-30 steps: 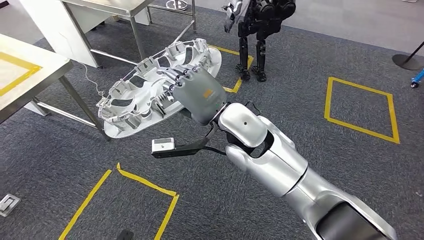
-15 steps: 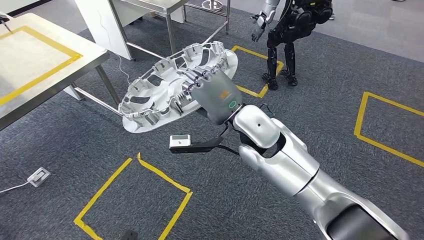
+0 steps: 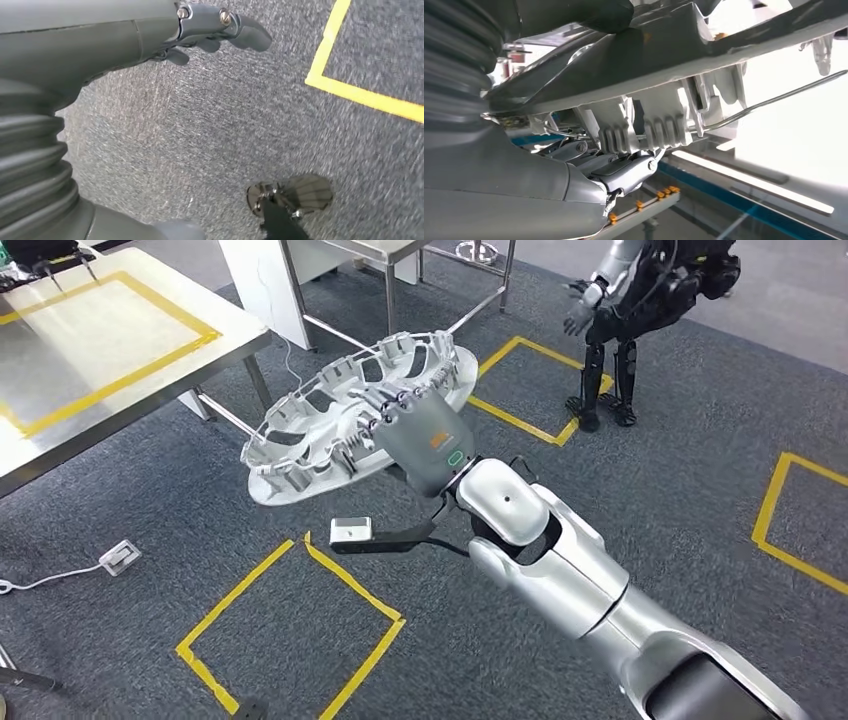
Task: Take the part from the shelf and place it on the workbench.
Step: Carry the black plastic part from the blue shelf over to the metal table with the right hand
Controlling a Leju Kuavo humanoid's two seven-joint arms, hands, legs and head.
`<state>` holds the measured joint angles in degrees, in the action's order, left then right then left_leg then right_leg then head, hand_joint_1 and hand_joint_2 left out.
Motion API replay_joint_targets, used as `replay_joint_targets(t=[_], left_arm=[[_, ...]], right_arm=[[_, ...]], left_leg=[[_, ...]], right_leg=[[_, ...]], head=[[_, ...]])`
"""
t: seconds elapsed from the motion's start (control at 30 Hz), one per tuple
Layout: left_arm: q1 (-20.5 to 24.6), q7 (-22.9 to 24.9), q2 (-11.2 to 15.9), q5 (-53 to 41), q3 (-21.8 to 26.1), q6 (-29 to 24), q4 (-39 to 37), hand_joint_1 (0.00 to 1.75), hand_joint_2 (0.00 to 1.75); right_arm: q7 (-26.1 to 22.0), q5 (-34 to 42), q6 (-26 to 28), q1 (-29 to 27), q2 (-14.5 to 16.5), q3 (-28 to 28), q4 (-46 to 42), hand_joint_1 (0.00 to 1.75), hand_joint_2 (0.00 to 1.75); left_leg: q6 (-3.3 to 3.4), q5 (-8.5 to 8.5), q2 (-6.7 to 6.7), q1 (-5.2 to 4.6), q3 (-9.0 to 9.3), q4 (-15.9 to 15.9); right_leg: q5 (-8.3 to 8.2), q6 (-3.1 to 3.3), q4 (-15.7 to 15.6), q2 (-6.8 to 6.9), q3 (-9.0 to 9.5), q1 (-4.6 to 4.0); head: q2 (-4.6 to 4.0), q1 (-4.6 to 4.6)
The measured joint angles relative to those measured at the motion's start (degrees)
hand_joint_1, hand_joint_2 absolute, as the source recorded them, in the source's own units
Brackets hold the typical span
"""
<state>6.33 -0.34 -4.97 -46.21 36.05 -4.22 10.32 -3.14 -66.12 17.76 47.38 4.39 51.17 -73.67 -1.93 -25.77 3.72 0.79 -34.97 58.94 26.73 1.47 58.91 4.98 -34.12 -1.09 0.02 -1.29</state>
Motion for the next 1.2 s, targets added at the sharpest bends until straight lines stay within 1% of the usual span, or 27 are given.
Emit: replay_joint_targets(t=[0.03, 0.1, 0.17, 0.2, 0.23, 0.27, 0.3, 0.37, 0.4, 0.43, 0.47, 0.53, 0.57, 0.63, 0.67, 0.7, 0.73, 0.77, 0.8, 0.83, 0.9, 0.93, 0.97, 1.03, 1.07, 1.13, 1.2], left_arm=[[0.0, -0.1, 0.0, 0.1, 0.0, -0.1, 0.0, 0.0, 1.75], [0.0, -0.2, 0.0, 0.3, 0.0, -0.4, 0.0, 0.0, 1.75], [0.0, -0.3, 0.0, 0.2, 0.1, -0.4, 0.0, 0.0, 1.75], [0.0, -0.2, 0.0, 0.1, 0.1, -0.4, 0.0, 0.0, 1.75], [0.0, -0.1, 0.0, 0.0, 0.1, -0.4, 0.0, 0.0, 1.75], [0.0, 0.1, 0.0, -0.1, 0.1, -0.3, 0.0, 0.0, 1.75], [0.0, 0.2, 0.0, -0.2, 0.1, -0.3, 0.0, 0.0, 1.75], [0.0, 0.5, 0.0, -0.4, 0.1, -0.2, 0.0, 0.0, 1.75], [0.1, 0.6, 0.0, -0.5, 0.1, -0.1, 0.0, 0.0, 1.75], [0.2, 0.7, -0.1, -0.6, 0.1, 0.0, 0.0, 0.0, 1.75], [0.3, 0.9, -0.1, -0.7, 0.1, 0.1, 0.0, 0.0, 1.75], [0.4, 1.2, -0.1, -0.9, 0.1, 0.2, 0.0, 0.0, 1.75], [0.4, 1.2, -0.1, -0.9, 0.1, 0.2, 0.0, 0.0, 1.75], [0.5, 1.2, -0.1, -1.0, 0.1, 0.3, -0.1, 0.0, 1.75], [0.7, 1.2, -0.1, -1.0, 0.1, 0.3, -0.1, 0.0, 1.75], [0.8, 1.2, -0.1, -1.0, 0.1, 0.3, -0.1, 0.0, 1.75], [0.9, 1.1, -0.1, -1.1, 0.1, 0.3, -0.1, 0.0, 1.75], [0.9, 1.1, -0.1, -1.1, 0.1, 0.3, -0.1, 0.0, 1.75], [0.9, 1.1, -0.1, -1.1, 0.1, 0.3, -0.1, 0.0, 1.75], [0.8, 1.1, 0.0, -1.1, 0.1, 0.3, -0.1, 0.0, 1.75], [1.0, 1.1, 0.0, -1.0, 0.1, 0.3, 0.0, 0.0, 1.75], [1.1, 1.1, 0.0, -1.0, 0.1, 0.3, 0.0, 0.0, 1.75], [1.2, 1.2, -0.1, -1.0, 0.1, 0.3, 0.0, 0.0, 1.75], [1.3, 1.2, 0.0, -0.9, 0.1, 0.3, -0.1, 0.0, 1.75], [1.3, 1.2, 0.0, -0.9, 0.1, 0.2, -0.1, 0.0, 1.75], [1.4, 1.3, 0.0, -0.9, 0.1, 0.2, -0.1, 0.0, 1.75], [1.6, 1.3, 0.0, -0.8, 0.1, 0.2, -0.1, 0.0, 1.75]], right_arm=[[-0.1, -0.1, -0.2, 0.0, 0.2, 0.0, -0.1, 1.75, 1.75], [-0.4, -0.4, -0.7, -0.1, 0.8, 0.0, -0.2, 1.75, 1.75], [-0.5, -0.6, -1.0, 0.0, 0.9, 0.0, -0.2, 1.75, 1.75], [-0.5, -0.6, -1.0, 0.0, 0.9, 0.0, -0.2, 1.75, 1.75], [-0.5, -0.5, -1.1, 0.0, 0.8, 0.0, -0.2, 1.75, 1.75], [-0.5, -0.5, -1.2, 0.0, 0.7, 0.0, -0.2, 1.75, 1.75], [-0.5, -0.4, -1.3, 0.0, 0.7, 0.0, -0.2, 1.75, 1.75], [-0.5, -0.2, -1.4, 0.1, 0.6, 0.0, -0.2, 1.75, 1.75], [-0.6, 0.0, -1.4, 0.3, 0.5, 0.0, -0.2, 1.75, 1.75], [-0.6, 0.1, -1.3, 0.5, 0.5, 0.0, -0.2, 1.75, 1.75], [-0.6, 0.2, -1.2, 0.6, 0.4, 0.0, -0.2, 1.75, 1.75], [-0.7, 0.3, -1.0, 0.8, 0.2, 0.0, -0.2, 1.75, 1.75], [-0.8, 0.4, -0.9, 0.9, 0.2, 0.0, -0.2, 1.75, 1.75], [-0.9, 0.6, -0.6, 1.3, 0.0, 0.0, -0.1, 1.75, 1.75], [-1.0, 0.7, -0.5, 1.3, -0.1, 0.0, -0.1, 1.75, 1.75], [-1.0, 0.7, -0.4, 1.4, -0.3, 0.0, 0.0, 1.75, 1.75], [-1.0, 0.8, -0.3, 1.4, -0.5, 0.0, 0.0, 1.75, 1.75], [-1.0, 0.8, -0.3, 1.4, -0.6, 0.0, 0.1, 1.75, 1.75], [-1.0, 0.9, -0.3, 1.4, -0.7, 0.0, 0.1, 1.75, 1.75], [-1.0, 1.0, -0.2, 1.3, -0.8, 0.0, 0.2, 1.75, 1.75], [-1.1, 1.2, 0.1, 1.4, -0.8, 0.0, 0.2, 1.75, 1.75], [-1.1, 1.3, 0.2, 1.4, -0.8, 0.0, 0.2, 1.75, 1.75], [-1.2, 1.3, 0.4, 1.4, -0.8, 0.0, 0.2, 1.75, 1.75], [-1.2, 1.3, 0.5, 1.4, -0.8, 0.0, 0.2, 1.75, 1.75], [-1.2, 1.3, 0.5, 1.5, -0.8, 0.0, 0.2, 1.75, 1.75], [-1.2, 1.3, 0.5, 1.5, -0.9, 0.0, 0.2, 1.75, 1.75], [-1.2, 1.3, 0.5, 1.4, -1.0, -0.1, 0.2, 1.75, 1.75]], left_leg=[[0.48, 0.11, -0.69, 0.01, -0.13, 0.0], [1.61, 0.41, -2.5, 0.14, -0.42, 0.1], [2.22, 0.68, -4.09, 0.31, -0.59, 0.0], [2.31, 0.72, -4.74, 0.3, -0.68, 0.0], [2.34, 0.75, -5.44, 0.3, -0.76, 0.1], [2.33, 0.78, -6.14, 0.29, -0.81, 0.2], [2.31, 0.81, -6.84, 0.29, -0.84, 0.2], [2.12, 0.93, -8.2, 0.34, -0.88, 0.3], [1.89, 1.04, -8.8, 0.33, -0.99, 0.3], [1.57, 1.21, -9.31, 0.38, -1.17, 0.3], [1.21, 1.39, -9.72, 0.45, -1.36, 0.2], [0.39, 1.78, -10.56, 0.56, -1.64, -0.1], [0.13, 1.64, -10.21, 0.5, -1.88, 0.0], [-0.22, -0.43, -7.67, 0.28, -3.4, 3.0], [-0.32, -2.27, -5.99, 0.24, -4.83, 6.3], [-0.48, -4.15, -4.92, 0.25, -6.46, 10.2], [-0.66, -5.41, -4.42, 0.29, -7.85, 13.6], [-0.82, -5.75, -4.2, 0.33, -8.51, 15.4], [-0.96, -5.02, -4.0, 0.38, -8.06, 14.9], [-1.08, -3.43, -3.61, 0.45, -6.48, 12.2], [-1.13, -0.67, -1.43, 0.38, -2.25, 4.3], [-0.77, -0.04, -0.68, 0.29, -0.96, 1.8], [-0.31, 0.03, -0.24, 0.19, -0.48, 0.7], [0.8, 0.16, -1.37, 0.11, -0.82, 0.9], [1.16, 0.27, -1.93, 0.17, -0.93, 0.8], [1.86, 0.55, -3.03, 0.36, -1.08, 0.7], [2.3, 0.76, -4.12, 0.46, -1.33, 0.7]], right_leg=[[0.07, -0.23, 0.0, 0.46, 0.04, 0.03], [1.83, -1.07, 2.3, -0.8, -0.75, 0.39], [5.77, -1.82, 9.4, -3.61, -3.81, 0.89], [7.53, -1.98, 13.6, -4.37, -5.77, 0.99], [8.44, -2.04, 16.6, -4.7, -7.27, 1.02], [8.22, -1.99, 17.6, -4.83, -7.79, 1.02], [6.89, -1.85, 16.1, -4.96, -7.17, 1.02], [2.8, -1.3, 8.0, -6.28, -3.25, 1.03], [1.37, -1.08, 4.2, -7.16, -1.42, 0.99], [0.56, -0.95, 1.5, -7.78, -0.22, 0.93], [0.44, -0.89, 0.5, -8.05, 0.17, 0.82], [0.14, -0.63, 0.0, -7.09, 0.17, 0.78], [-0.13, -0.32, -0.3, -6.57, 0.28, 0.88], [-0.64, 0.35, -1.1, -5.34, 0.46, 1.12], [-0.71, 0.55, -1.2, -4.73, 0.49, 1.02], [-0.71, 0.67, -1.2, -4.11, 0.46, 0.94], [-0.68, 0.71, -1.1, -3.45, 0.45, 0.88], [-0.65, 0.73, -1.1, -2.84, 0.45, 0.86], [-0.6, 0.67, -1.0, -2.25, 0.44, 0.9], [-0.5, 0.55, -0.9, -1.7, 0.44, 0.97], [-0.09, 0.01, -0.3, -0.74, 0.36, 0.91], [0.09, -0.29, 0.0, -0.36, 0.26, 0.74], [0.2, -0.54, 0.2, 0.01, 0.16, 0.53], [0.26, -0.9, 0.4, 0.87, 0.12, 0.36], [0.51, -1.21, 0.6, 0.72, 0.15, 0.48], [2.54, -1.9, 3.3, -1.54, -0.92, 0.86], [6.3, -2.34, 10.4, -4.12, -4.22, 1.11]], head=[[0.0, 0.02], [0.0, 0.08], [0.0, 0.16], [0.0, 0.19], [0.0, 0.21], [0.0, 0.21], [0.0, 0.22], [0.0, 0.25], [0.0, 0.25], [0.0, 0.27], [0.0, 0.29], [0.0, 0.35], [0.0, 0.33], [0.0, -0.07], [0.0, -0.27], [0.0, -0.46], [0.0, -0.49], [0.0, -0.49], [0.0, -0.5], [0.0, -0.5], [0.0, -0.61], [0.0, -0.68], [0.0, -0.74], [0.0, -0.73], [0.0, -0.69], [0.0, -0.61], [0.0, -0.46]])
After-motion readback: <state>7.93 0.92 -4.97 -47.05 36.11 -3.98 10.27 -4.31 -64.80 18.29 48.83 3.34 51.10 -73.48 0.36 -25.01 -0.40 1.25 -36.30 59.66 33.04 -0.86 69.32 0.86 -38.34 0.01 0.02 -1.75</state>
